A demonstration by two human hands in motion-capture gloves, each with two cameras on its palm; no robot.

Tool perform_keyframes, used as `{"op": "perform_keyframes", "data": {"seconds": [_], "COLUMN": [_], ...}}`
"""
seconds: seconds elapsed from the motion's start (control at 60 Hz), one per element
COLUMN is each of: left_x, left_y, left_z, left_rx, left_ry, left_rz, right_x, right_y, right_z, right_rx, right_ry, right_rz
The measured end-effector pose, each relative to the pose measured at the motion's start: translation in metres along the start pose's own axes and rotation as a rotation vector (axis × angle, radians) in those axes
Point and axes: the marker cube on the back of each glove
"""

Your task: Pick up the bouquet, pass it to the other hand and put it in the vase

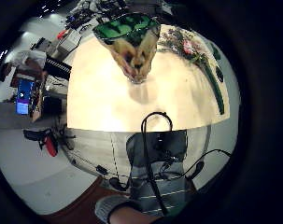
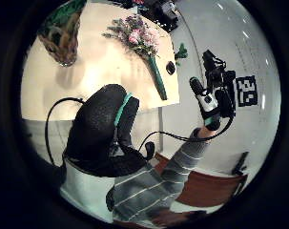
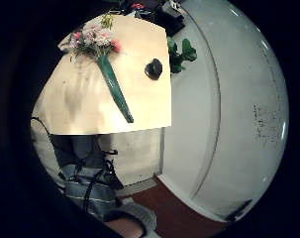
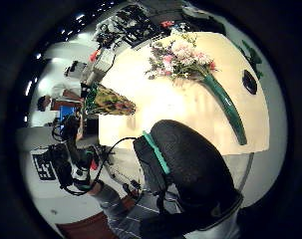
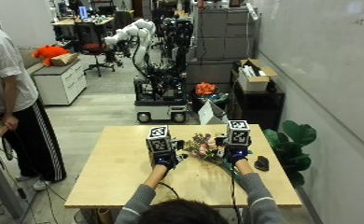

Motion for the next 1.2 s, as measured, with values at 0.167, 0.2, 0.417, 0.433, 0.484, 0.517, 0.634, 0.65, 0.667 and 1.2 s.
{"op": "perform_keyframes", "data": {"seconds": [0.167, 0.2, 0.417, 0.433, 0.484, 0.517, 0.634, 0.65, 0.667, 1.2], "left_x": [-0.001, -0.001, 0.009, 0.01, 0.011, 0.011, 0.008, 0.007, 0.007, -0.001], "left_y": [-0.001, -0.001, 0.008, 0.009, 0.01, 0.006, -0.006, -0.007, -0.008, -0.004], "left_z": [0.0, 0.0, -0.01, -0.01, -0.011, -0.009, -0.003, -0.002, -0.002, -0.007], "left_rx": [0.007, 0.007, 0.011, 0.011, 0.011, 0.015, 0.02, 0.022, 0.022, 0.005], "left_ry": [-0.003, -0.004, -0.018, -0.018, -0.021, -0.022, -0.014, -0.012, -0.01, -0.017], "left_rz": [0.008, 0.007, 0.007, 0.007, 0.006, 0.011, 0.015, 0.015, 0.015, -0.002], "right_x": [0.001, 0.001, 0.007, 0.007, 0.009, 0.01, 0.006, 0.008, 0.009, 0.016], "right_y": [-0.001, -0.001, 0.0, 0.0, -0.001, -0.002, 0.01, 0.007, 0.004, -0.001], "right_z": [0.001, 0.001, -0.003, -0.004, -0.005, -0.006, -0.02, -0.018, -0.016, -0.021], "right_rx": [0.011, 0.012, 0.016, 0.017, 0.021, 0.026, 0.051, 0.045, 0.039, 0.049], "right_ry": [0.001, -0.002, -0.025, -0.026, -0.024, -0.026, -0.03, -0.028, -0.026, 0.007], "right_rz": [-0.004, -0.006, -0.008, -0.007, -0.007, -0.006, -0.013, -0.007, -0.002, 0.064]}}
